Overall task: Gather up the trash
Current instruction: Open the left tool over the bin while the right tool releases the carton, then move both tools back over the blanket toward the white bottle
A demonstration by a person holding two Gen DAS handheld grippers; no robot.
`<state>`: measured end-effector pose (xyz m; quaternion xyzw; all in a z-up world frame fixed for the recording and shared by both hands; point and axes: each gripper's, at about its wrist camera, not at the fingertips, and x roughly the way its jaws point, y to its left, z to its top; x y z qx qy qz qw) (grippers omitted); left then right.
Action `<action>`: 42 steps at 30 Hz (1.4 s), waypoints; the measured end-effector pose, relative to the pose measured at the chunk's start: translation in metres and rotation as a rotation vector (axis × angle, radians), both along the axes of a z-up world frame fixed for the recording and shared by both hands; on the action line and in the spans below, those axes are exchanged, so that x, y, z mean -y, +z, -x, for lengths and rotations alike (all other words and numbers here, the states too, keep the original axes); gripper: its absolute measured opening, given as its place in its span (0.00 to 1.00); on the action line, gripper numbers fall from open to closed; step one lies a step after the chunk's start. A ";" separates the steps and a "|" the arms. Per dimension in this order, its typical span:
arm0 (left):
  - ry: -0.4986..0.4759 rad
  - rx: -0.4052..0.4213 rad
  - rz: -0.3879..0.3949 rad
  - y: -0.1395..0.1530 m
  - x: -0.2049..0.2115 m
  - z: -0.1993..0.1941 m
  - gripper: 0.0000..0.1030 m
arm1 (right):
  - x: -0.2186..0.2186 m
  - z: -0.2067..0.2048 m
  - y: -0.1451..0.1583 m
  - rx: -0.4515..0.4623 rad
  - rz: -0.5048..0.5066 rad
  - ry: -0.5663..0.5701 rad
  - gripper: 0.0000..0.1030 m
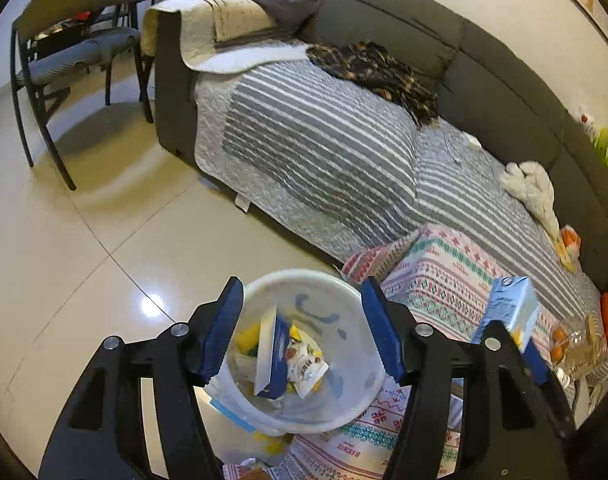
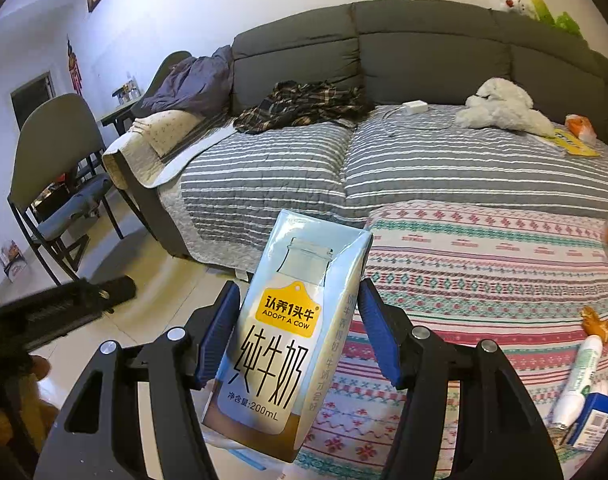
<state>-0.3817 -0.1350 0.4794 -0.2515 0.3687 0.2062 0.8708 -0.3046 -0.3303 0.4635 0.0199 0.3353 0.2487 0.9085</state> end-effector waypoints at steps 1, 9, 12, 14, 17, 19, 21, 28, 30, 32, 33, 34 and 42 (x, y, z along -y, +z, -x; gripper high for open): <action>0.012 0.006 -0.006 0.002 -0.003 0.003 0.58 | -0.002 0.000 -0.001 -0.003 0.000 0.002 0.59; 0.101 0.015 -0.055 0.010 -0.018 0.019 0.62 | -0.029 0.001 -0.008 -0.017 0.006 0.035 0.59; 0.125 0.023 -0.052 0.012 -0.026 0.024 0.62 | -0.040 0.002 -0.009 -0.019 0.010 0.051 0.59; 0.143 0.028 -0.064 0.014 -0.029 0.027 0.62 | -0.046 0.003 -0.010 -0.027 0.013 0.061 0.59; 0.171 0.026 -0.106 0.018 -0.031 0.031 0.62 | -0.058 0.003 -0.013 -0.037 0.038 0.077 0.61; 0.186 0.025 -0.131 0.020 -0.032 0.032 0.63 | -0.060 0.005 -0.015 -0.037 0.049 0.069 0.75; 0.188 0.025 -0.136 0.020 -0.032 0.033 0.67 | -0.059 0.005 -0.016 -0.036 0.051 0.053 0.79; 0.195 0.022 -0.168 0.021 -0.027 0.034 0.82 | -0.043 0.001 -0.018 -0.053 0.062 -0.013 0.93; 0.198 0.023 -0.178 0.022 -0.025 0.035 0.90 | -0.036 -0.001 -0.019 -0.057 0.075 -0.031 0.93; 0.202 0.017 -0.194 0.021 -0.021 0.035 0.92 | -0.029 -0.003 -0.020 -0.063 0.084 -0.049 0.93; 0.198 0.009 -0.199 0.020 -0.019 0.034 0.93 | -0.026 -0.003 -0.020 -0.069 0.086 -0.058 0.93; 0.191 0.001 -0.201 0.019 -0.016 0.033 0.93 | -0.022 -0.004 -0.021 -0.075 0.088 -0.066 0.93; 0.115 -0.027 -0.217 0.012 0.016 0.025 0.93 | 0.012 -0.004 -0.014 -0.058 0.126 -0.135 0.93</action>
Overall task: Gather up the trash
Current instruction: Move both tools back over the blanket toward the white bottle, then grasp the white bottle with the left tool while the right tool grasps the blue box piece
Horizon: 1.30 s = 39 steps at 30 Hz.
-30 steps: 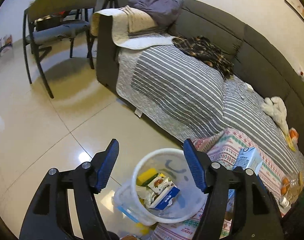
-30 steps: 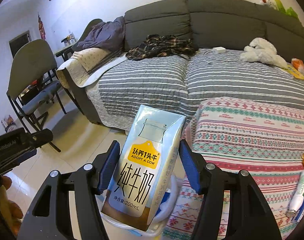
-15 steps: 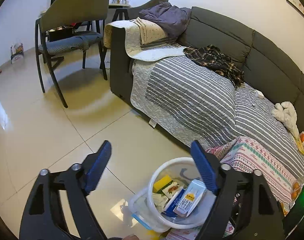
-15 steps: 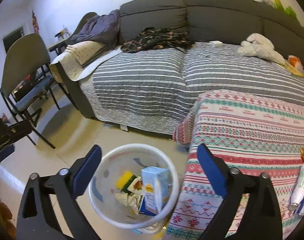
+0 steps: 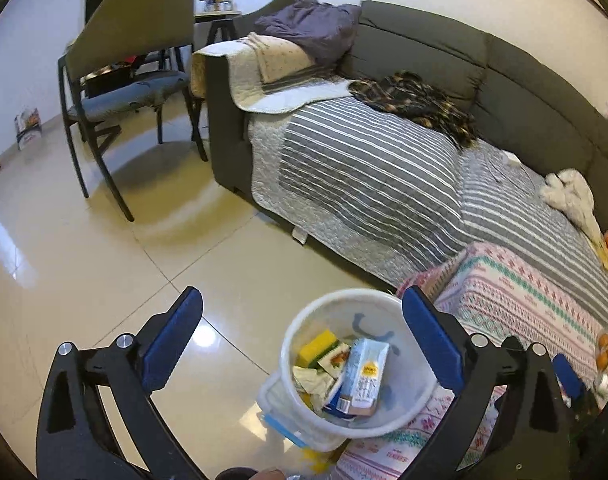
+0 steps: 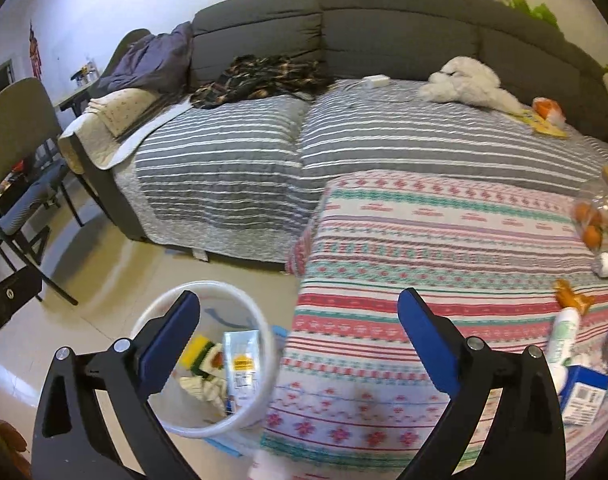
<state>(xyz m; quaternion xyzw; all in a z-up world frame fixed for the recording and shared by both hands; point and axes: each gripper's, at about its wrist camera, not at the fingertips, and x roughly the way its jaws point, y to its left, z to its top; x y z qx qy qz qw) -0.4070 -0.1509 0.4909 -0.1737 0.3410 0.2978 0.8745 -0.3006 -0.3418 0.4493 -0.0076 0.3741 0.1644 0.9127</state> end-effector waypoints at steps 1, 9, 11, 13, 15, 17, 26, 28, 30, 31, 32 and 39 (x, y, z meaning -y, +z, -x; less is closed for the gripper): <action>-0.010 -0.002 -0.004 0.000 0.005 -0.001 0.93 | 0.005 0.000 0.001 0.006 0.004 -0.008 0.93; -0.101 -0.019 -0.013 -0.005 0.048 -0.012 0.93 | 0.055 -0.003 0.005 0.021 0.026 -0.085 0.93; -0.124 -0.023 -0.020 -0.006 0.060 -0.015 0.93 | 0.068 -0.004 0.005 0.023 0.034 -0.102 0.93; -0.151 -0.027 -0.023 -0.007 0.073 -0.018 0.93 | 0.080 -0.004 0.005 0.024 0.040 -0.117 0.93; -0.176 -0.034 -0.028 -0.009 0.085 -0.022 0.93 | 0.094 -0.003 0.004 0.024 0.044 -0.137 0.93; -0.200 -0.041 -0.037 -0.011 0.097 -0.027 0.93 | 0.107 -0.004 0.004 0.025 0.050 -0.154 0.93; -0.306 -0.050 -0.050 -0.016 0.149 -0.044 0.93 | 0.158 -0.005 0.001 0.018 0.064 -0.225 0.93; -0.326 -0.051 -0.051 -0.016 0.160 -0.048 0.93 | 0.168 -0.004 0.000 0.018 0.069 -0.238 0.93; -0.338 -0.048 -0.049 -0.016 0.168 -0.050 0.93 | 0.180 -0.004 0.000 0.017 0.075 -0.252 0.93; -0.350 -0.049 -0.044 -0.017 0.174 -0.053 0.93 | 0.186 -0.003 -0.001 0.016 0.077 -0.258 0.93; -0.360 -0.051 -0.040 -0.017 0.178 -0.054 0.93 | 0.192 -0.002 -0.001 0.014 0.080 -0.265 0.93; -0.426 -0.067 -0.059 -0.024 0.216 -0.065 0.93 | 0.233 0.000 -0.010 -0.012 0.093 -0.310 0.93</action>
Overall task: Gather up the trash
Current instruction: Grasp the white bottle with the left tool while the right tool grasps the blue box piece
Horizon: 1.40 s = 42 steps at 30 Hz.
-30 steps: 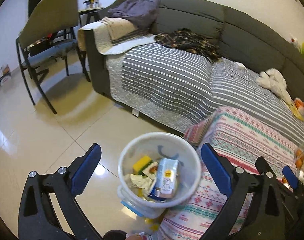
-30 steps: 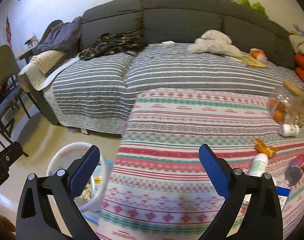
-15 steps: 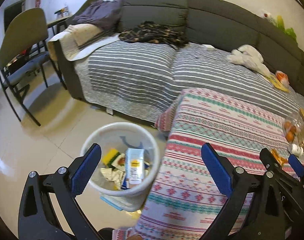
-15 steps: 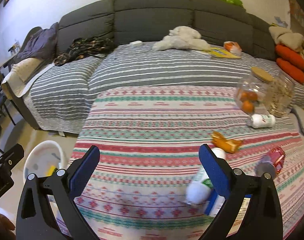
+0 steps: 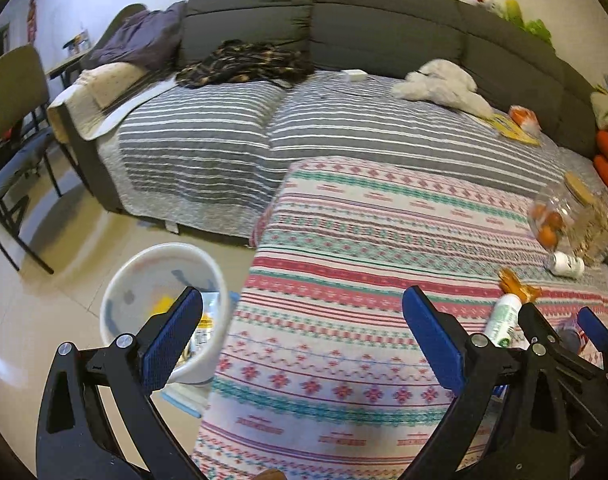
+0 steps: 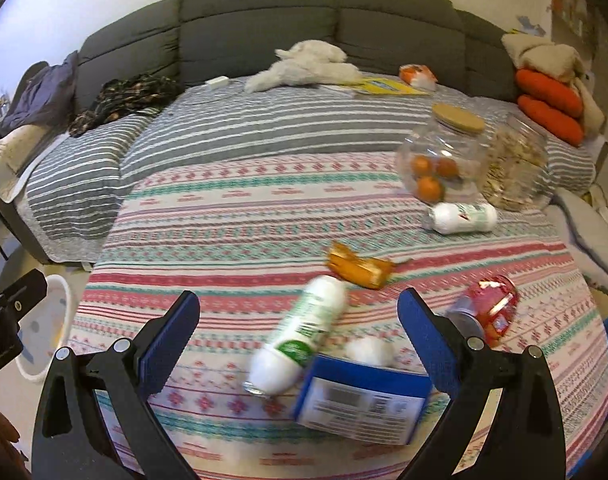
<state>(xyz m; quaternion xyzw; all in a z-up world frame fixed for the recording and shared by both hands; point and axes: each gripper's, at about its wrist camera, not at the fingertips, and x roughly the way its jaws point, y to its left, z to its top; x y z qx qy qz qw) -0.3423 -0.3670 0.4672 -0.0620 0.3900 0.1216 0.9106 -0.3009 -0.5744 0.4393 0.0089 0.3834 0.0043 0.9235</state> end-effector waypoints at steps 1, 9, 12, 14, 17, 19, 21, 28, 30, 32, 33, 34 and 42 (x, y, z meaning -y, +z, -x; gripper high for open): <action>-0.008 -0.001 -0.002 -0.001 0.005 -0.002 0.93 | 0.005 0.000 -0.001 -0.005 -0.001 -0.005 0.93; -0.074 -0.044 0.004 -0.011 0.040 -0.016 0.93 | 0.057 0.005 -0.012 -0.048 -0.021 -0.070 0.93; -0.119 -0.071 -0.009 -0.017 0.059 -0.023 0.93 | 0.075 0.010 -0.011 -0.048 -0.032 -0.091 0.93; -0.148 -0.092 -0.014 -0.022 0.070 -0.026 0.93 | 0.085 0.012 -0.010 -0.050 -0.040 -0.101 0.93; -0.215 -0.156 0.007 -0.033 0.088 -0.037 0.93 | 0.103 0.018 -0.009 -0.054 -0.055 -0.121 0.93; -0.270 -0.197 0.027 -0.039 0.102 -0.046 0.93 | 0.112 0.021 -0.008 -0.058 -0.062 -0.125 0.93; -0.310 -0.219 0.023 -0.042 0.114 -0.054 0.93 | 0.122 0.026 -0.009 -0.069 -0.065 -0.115 0.93; -0.407 -0.291 0.002 -0.050 0.148 -0.079 0.93 | 0.147 0.036 -0.014 -0.089 -0.084 -0.027 0.93; -0.428 -0.320 0.017 -0.056 0.157 -0.086 0.93 | 0.149 0.036 -0.016 -0.098 -0.097 0.006 0.93; -0.449 -0.346 0.002 -0.063 0.167 -0.091 0.93 | 0.147 0.038 -0.018 -0.105 -0.090 0.056 0.93; -0.460 -0.361 -0.016 -0.068 0.172 -0.094 0.93 | 0.144 0.039 -0.019 -0.110 -0.075 0.089 0.93; -0.464 -0.371 -0.029 -0.071 0.175 -0.096 0.93 | 0.139 0.040 -0.020 -0.107 -0.047 0.126 0.93; -0.456 -0.486 0.103 -0.102 0.162 -0.112 0.44 | 0.103 0.046 -0.033 -0.121 0.073 0.345 0.93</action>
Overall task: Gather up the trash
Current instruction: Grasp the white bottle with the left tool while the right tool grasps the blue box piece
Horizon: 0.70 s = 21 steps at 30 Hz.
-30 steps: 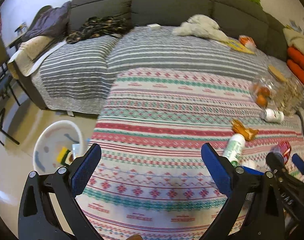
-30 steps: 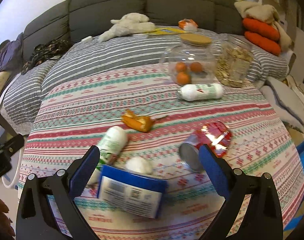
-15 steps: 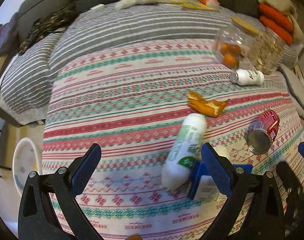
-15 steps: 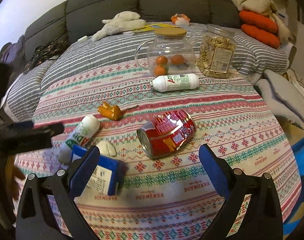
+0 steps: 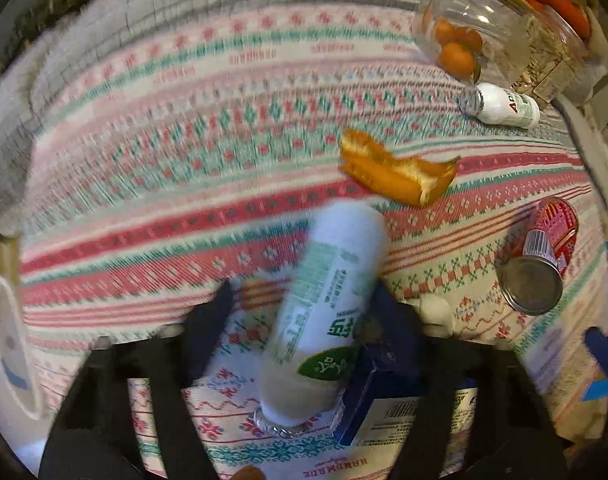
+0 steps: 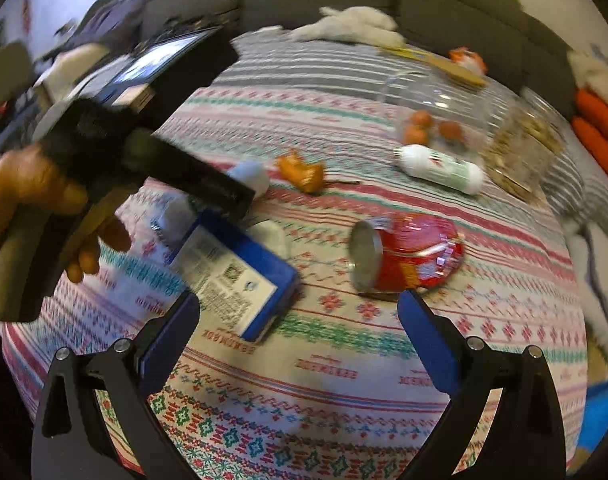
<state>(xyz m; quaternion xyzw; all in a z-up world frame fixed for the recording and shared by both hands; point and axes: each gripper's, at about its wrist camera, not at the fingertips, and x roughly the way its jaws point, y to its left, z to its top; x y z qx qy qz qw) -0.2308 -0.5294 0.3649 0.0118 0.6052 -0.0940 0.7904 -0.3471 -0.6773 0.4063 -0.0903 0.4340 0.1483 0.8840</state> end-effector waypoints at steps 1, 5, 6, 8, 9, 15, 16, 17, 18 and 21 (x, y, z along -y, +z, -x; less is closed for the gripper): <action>0.010 0.003 -0.008 0.000 -0.006 0.001 0.38 | -0.004 -0.001 -0.001 -0.001 0.008 0.020 0.93; 0.041 0.035 0.047 0.018 -0.030 0.009 0.33 | -0.026 -0.007 -0.003 0.010 0.049 0.109 0.93; 0.047 0.050 0.048 0.023 -0.035 0.011 0.33 | -0.031 -0.009 -0.003 0.014 0.059 0.124 0.93; 0.059 0.081 0.060 0.036 -0.048 0.020 0.33 | -0.042 -0.014 -0.006 0.010 0.080 0.161 0.93; 0.066 0.091 0.077 0.044 -0.055 0.025 0.33 | -0.046 -0.017 -0.009 0.006 0.092 0.177 0.93; 0.067 0.133 0.106 0.066 -0.078 0.051 0.33 | -0.066 -0.027 -0.034 -0.038 0.183 0.242 0.88; 0.067 0.138 0.106 0.069 -0.079 0.055 0.33 | -0.067 -0.027 -0.038 -0.054 0.186 0.245 0.74; 0.070 0.143 0.108 0.071 -0.080 0.059 0.33 | -0.067 -0.028 -0.042 -0.084 0.182 0.249 0.73; 0.073 0.147 0.107 0.068 -0.075 0.057 0.33 | -0.066 -0.028 -0.044 -0.092 0.174 0.242 0.72; 0.088 0.164 0.113 0.068 -0.076 0.058 0.33 | -0.062 -0.026 -0.035 -0.069 0.131 0.216 0.72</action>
